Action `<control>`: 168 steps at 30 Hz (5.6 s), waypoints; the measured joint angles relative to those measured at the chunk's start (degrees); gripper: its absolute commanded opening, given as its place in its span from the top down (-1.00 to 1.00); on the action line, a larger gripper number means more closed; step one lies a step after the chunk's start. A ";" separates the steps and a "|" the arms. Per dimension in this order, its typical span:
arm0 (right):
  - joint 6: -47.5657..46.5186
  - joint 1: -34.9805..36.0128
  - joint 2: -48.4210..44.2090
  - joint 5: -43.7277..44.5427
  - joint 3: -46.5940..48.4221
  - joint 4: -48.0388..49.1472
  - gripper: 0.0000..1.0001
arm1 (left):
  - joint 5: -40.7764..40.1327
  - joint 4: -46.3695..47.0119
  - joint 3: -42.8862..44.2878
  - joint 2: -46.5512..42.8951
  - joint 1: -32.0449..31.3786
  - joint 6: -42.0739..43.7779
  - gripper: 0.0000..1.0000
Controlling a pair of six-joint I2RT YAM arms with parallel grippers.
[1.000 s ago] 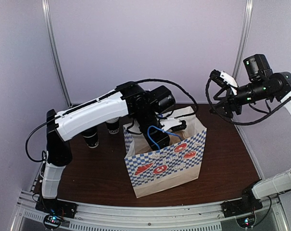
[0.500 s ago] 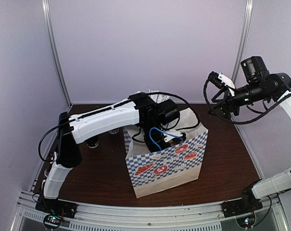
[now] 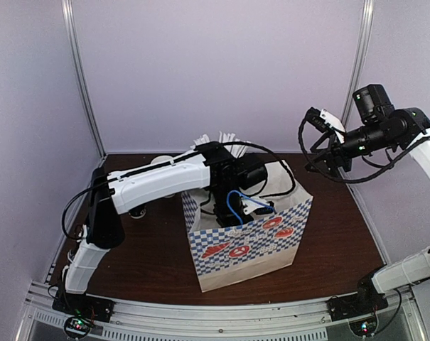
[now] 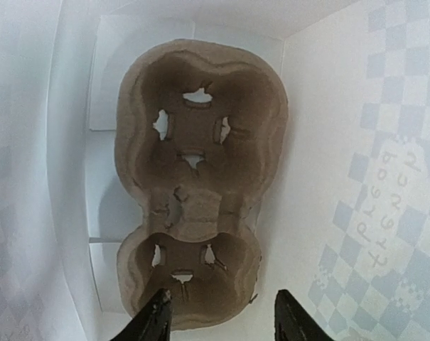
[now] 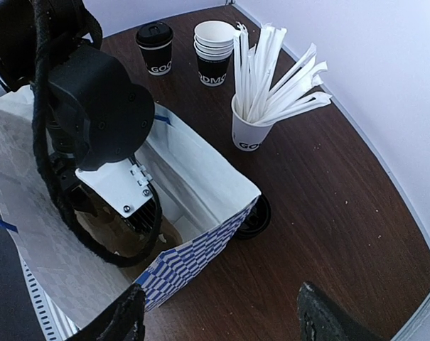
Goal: Pack the takeout coffee
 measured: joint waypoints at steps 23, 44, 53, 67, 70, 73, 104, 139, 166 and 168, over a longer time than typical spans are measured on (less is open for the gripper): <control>-0.37 -0.26 0.87 -4.20 -0.13 -0.50 -0.45 | -2.29 14.95 -3.02 -27.58 0.00 6.78 -0.28; -8.94 5.16 3.89 -16.81 3.96 -8.26 -0.41 | -8.44 16.20 -13.09 -25.57 6.08 8.11 0.10; -10.16 6.19 2.97 -16.87 3.45 -9.84 -0.36 | -5.62 16.65 -11.85 -22.29 6.36 10.25 0.78; -11.23 -7.91 1.70 -19.15 2.16 -10.67 -0.40 | -8.72 17.03 -10.40 -22.43 -2.67 20.59 0.97; -12.28 -13.64 0.85 -21.97 0.63 -11.43 -0.40 | -10.12 17.25 -10.54 -22.99 -6.67 22.03 0.98; -12.31 -16.79 0.42 -23.45 -1.29 -11.34 -0.39 | -10.73 17.97 -11.82 -24.81 -9.84 22.82 0.98; -10.10 -17.92 2.95 -28.41 -5.49 -7.02 -0.39 | -13.64 30.95 -25.07 -31.19 -6.75 23.63 0.91; -7.78 -17.94 -0.68 -31.30 -12.37 -3.56 -0.47 | -21.40 17.86 -38.84 -43.67 34.07 6.03 -0.79; -7.76 -17.94 -4.42 -33.20 -16.50 -1.77 -0.47 | -20.00 12.37 -41.27 -30.47 46.47 10.49 -0.81; -7.76 -17.94 -4.42 -33.35 -16.52 -1.55 -0.46 | -20.28 12.44 -40.76 -29.90 46.47 10.49 -0.76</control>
